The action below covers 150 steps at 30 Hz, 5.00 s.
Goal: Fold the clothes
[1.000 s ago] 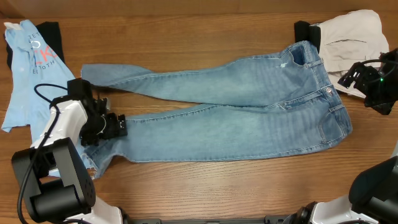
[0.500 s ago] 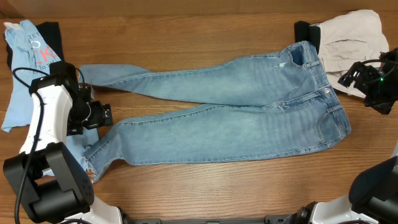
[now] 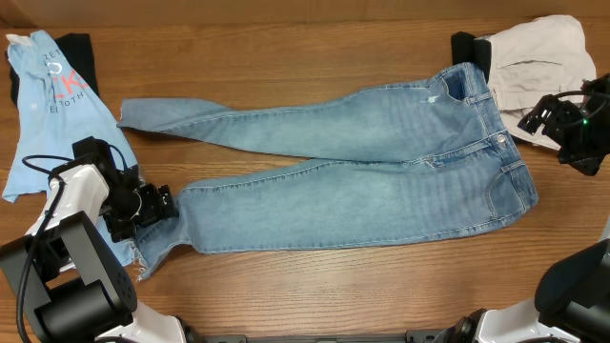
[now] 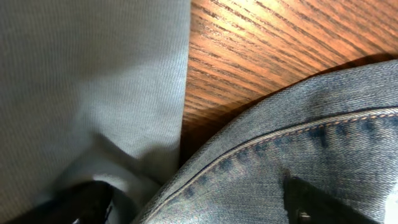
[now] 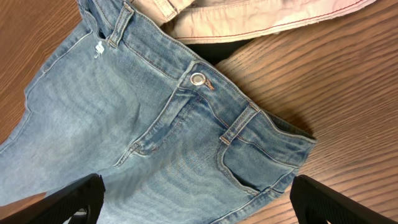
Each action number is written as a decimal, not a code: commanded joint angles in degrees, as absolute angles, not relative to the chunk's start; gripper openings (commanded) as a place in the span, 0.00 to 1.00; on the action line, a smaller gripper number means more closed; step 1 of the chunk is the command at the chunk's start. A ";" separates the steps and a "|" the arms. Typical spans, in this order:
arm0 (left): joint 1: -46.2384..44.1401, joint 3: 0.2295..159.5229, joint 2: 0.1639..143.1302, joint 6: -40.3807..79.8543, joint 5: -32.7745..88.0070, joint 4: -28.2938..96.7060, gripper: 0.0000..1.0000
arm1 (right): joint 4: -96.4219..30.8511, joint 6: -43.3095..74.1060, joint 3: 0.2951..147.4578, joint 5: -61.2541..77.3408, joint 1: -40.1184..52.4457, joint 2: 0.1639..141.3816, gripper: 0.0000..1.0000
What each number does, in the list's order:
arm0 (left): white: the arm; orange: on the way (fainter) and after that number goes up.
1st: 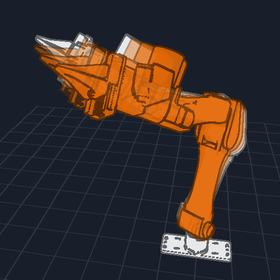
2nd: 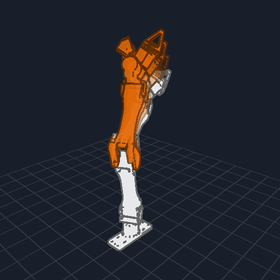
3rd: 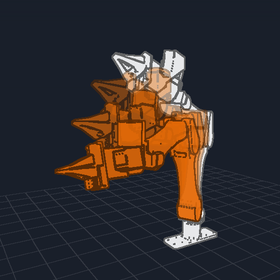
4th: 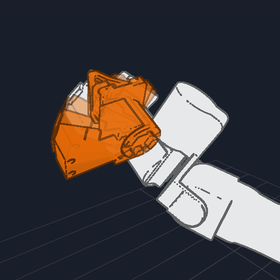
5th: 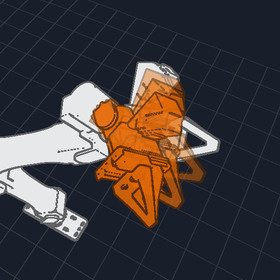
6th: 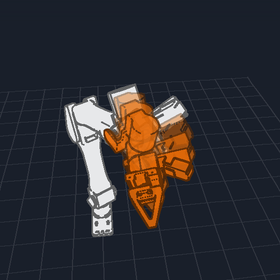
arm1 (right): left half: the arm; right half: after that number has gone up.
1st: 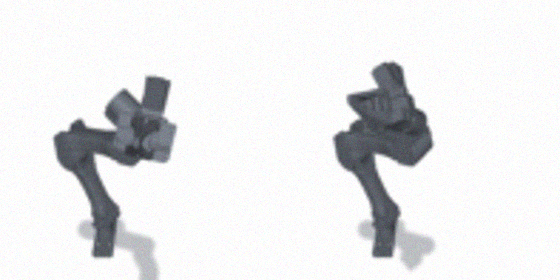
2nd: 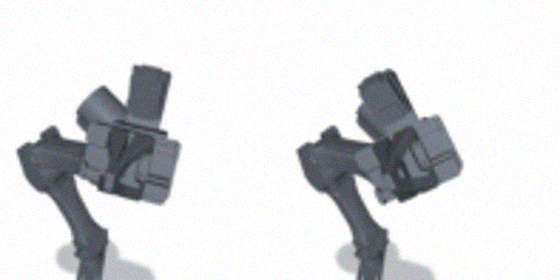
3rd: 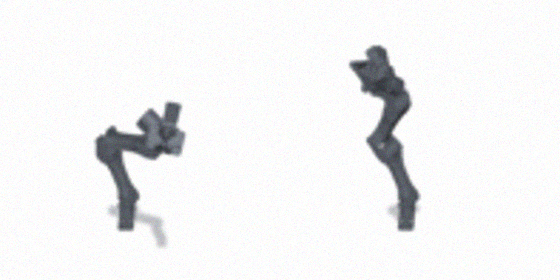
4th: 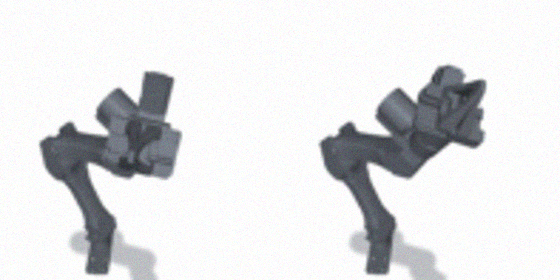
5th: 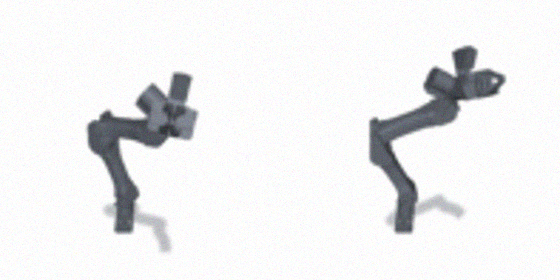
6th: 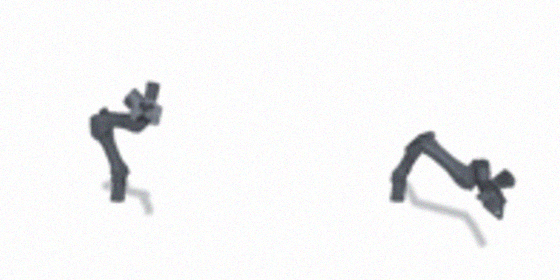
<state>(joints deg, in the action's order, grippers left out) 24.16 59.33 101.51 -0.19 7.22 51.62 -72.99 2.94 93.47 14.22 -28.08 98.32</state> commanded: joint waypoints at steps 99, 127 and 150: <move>7.73 92.25 116.36 -34.26 -18.46 29.21 1.00 | -62.22 2.70 94.74 13.54 -19.59 98.56 0.97; 19.38 92.82 124.95 -32.53 -1.43 21.78 0.73 | -65.23 2.98 94.41 15.14 -19.55 99.04 0.97; 19.29 107.68 129.21 -23.16 0.43 47.27 0.04 | -67.33 2.96 94.41 15.27 -19.55 99.04 0.97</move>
<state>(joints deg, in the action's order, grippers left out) 19.62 98.63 128.68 -27.66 1.04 40.51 -67.55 3.01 93.58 14.81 -19.73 98.96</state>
